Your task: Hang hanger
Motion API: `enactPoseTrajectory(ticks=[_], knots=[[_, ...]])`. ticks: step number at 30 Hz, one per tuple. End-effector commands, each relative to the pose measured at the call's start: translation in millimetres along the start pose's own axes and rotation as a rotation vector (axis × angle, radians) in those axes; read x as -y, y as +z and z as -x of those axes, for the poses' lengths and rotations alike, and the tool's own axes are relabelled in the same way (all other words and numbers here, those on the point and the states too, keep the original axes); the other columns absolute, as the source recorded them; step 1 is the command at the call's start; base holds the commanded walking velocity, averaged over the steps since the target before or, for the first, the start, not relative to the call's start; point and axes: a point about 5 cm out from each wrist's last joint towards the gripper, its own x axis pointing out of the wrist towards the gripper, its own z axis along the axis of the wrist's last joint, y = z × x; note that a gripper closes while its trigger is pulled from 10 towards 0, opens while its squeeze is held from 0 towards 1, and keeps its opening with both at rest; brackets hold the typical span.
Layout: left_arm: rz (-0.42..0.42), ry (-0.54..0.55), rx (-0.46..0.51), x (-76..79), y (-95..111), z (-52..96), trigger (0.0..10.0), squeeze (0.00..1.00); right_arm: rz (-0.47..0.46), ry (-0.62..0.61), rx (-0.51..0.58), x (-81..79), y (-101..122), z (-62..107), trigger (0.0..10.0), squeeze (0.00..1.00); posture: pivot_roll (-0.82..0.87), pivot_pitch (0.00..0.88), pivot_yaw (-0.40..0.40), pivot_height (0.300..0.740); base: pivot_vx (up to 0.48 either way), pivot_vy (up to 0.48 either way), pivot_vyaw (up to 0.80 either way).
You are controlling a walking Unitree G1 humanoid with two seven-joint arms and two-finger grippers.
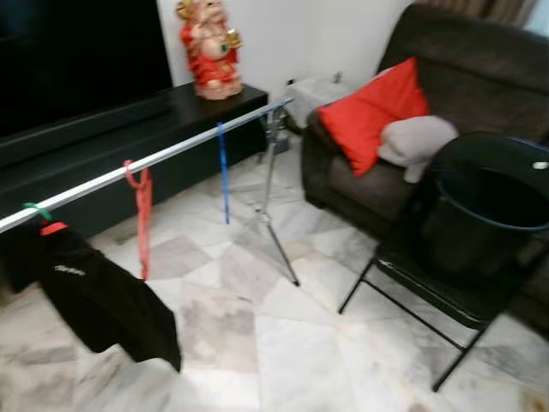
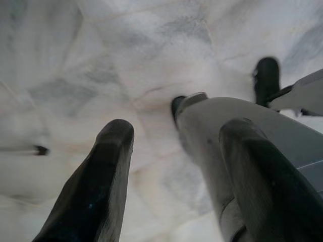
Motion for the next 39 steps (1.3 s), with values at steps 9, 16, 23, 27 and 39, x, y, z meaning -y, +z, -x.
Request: enactPoseTrajectory(ticks=[9,16,23,27,39], knots=[[0.007,-0.005,-0.002,3.6,-1,-0.5,10.0,0.00,-0.014,-0.051,-0.024,38.9,-15,4.7,10.0,0.00,0.07,0.033,0.049,0.740,0.000,0.000,-0.79],[0.011,-0.002,0.002,3.2,0,-0.5,10.0,0.00,-0.024,-0.045,-0.028,29.7,-14,3.6,10.0,0.00,0.07,0.033,0.051,0.740,0.000,0.000,-0.79],[0.015,-0.001,0.006,3.2,0,-0.4,10.0,0.00,-0.040,-0.025,-0.007,3.6,-4,0.8,10.0,0.00,0.07,0.034,0.051,0.740,0.000,0.000,-0.72],[0.017,-0.002,0.007,3.4,0,-0.4,10.0,0.00,-0.052,-0.029,0.012,1.1,-1,0.5,10.0,0.00,0.07,0.034,0.051,0.740,0.000,0.000,0.00],[0.033,-0.009,0.005,4.1,-1,-0.5,10.0,0.00,-0.073,-0.078,0.033,46.8,-6,4.2,10.0,0.00,0.06,0.030,0.050,0.740,0.000,0.000,0.00]])
